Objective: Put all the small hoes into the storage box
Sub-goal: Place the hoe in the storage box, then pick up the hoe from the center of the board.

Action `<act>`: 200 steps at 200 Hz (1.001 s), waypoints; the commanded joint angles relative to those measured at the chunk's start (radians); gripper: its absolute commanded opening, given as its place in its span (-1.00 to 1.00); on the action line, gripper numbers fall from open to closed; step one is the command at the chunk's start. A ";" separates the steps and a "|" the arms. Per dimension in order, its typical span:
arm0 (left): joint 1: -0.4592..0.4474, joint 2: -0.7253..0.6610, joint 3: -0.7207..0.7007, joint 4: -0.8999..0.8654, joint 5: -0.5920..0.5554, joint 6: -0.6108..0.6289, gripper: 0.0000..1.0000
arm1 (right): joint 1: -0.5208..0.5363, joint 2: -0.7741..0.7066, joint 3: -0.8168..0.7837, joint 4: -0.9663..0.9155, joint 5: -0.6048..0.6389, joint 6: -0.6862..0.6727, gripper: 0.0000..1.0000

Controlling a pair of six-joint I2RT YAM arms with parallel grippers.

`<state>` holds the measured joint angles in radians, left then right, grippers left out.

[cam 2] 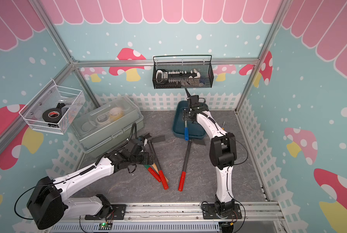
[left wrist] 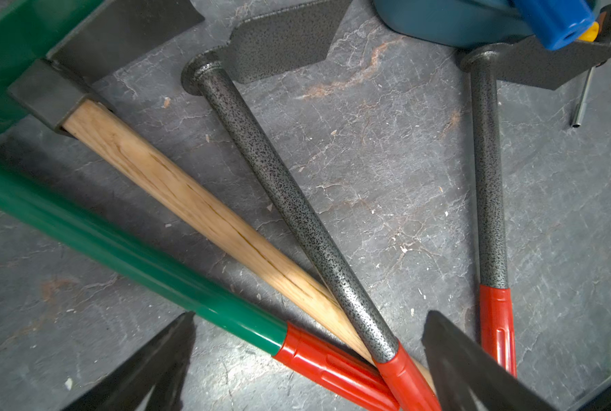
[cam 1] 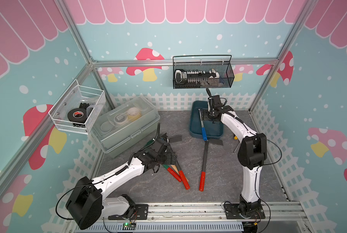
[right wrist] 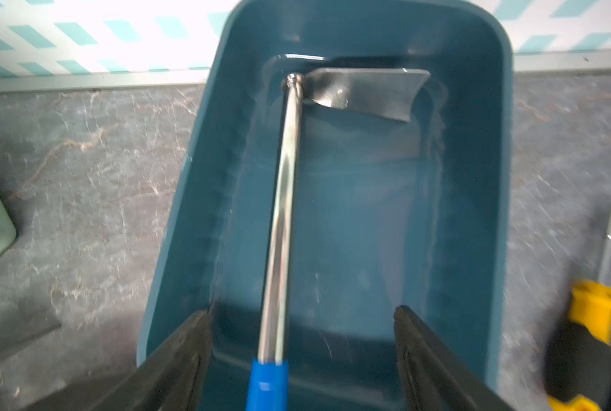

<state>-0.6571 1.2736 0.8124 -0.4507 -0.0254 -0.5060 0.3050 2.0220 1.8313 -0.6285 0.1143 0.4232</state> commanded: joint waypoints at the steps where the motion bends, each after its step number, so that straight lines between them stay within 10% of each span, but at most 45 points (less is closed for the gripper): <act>1: -0.004 -0.006 0.030 0.016 -0.013 -0.026 0.98 | 0.031 -0.111 -0.138 0.037 0.051 0.021 0.62; 109: -0.001 0.026 0.049 0.035 -0.067 -0.025 0.98 | 0.191 -0.648 -0.677 -0.035 0.164 0.156 0.49; 200: 0.011 0.068 0.082 0.049 -0.073 -0.038 0.97 | 0.343 -0.736 -0.914 -0.036 0.148 0.361 0.38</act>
<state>-0.6525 1.3270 0.8696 -0.4137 -0.0788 -0.5209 0.6201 1.2915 0.9539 -0.6659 0.2691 0.6880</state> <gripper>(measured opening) 0.989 0.696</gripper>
